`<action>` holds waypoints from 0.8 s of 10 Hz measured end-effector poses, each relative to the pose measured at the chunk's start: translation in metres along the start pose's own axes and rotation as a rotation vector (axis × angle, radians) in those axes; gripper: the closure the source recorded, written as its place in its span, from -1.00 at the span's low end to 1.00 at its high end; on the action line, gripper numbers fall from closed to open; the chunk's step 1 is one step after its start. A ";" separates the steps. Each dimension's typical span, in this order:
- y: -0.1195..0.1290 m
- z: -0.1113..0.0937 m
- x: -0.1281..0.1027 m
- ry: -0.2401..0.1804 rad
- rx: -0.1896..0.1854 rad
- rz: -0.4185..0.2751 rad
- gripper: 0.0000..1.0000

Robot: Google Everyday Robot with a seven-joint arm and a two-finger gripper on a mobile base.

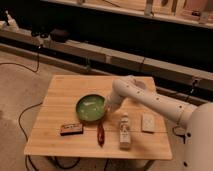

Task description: Drag the ceramic bowl in a circle

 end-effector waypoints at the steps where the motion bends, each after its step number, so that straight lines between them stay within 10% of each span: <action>1: 0.008 -0.007 0.020 0.033 -0.009 0.018 1.00; 4: -0.011 -0.016 0.076 0.115 -0.024 0.011 1.00; 8: -0.092 0.017 0.099 0.114 0.023 -0.010 1.00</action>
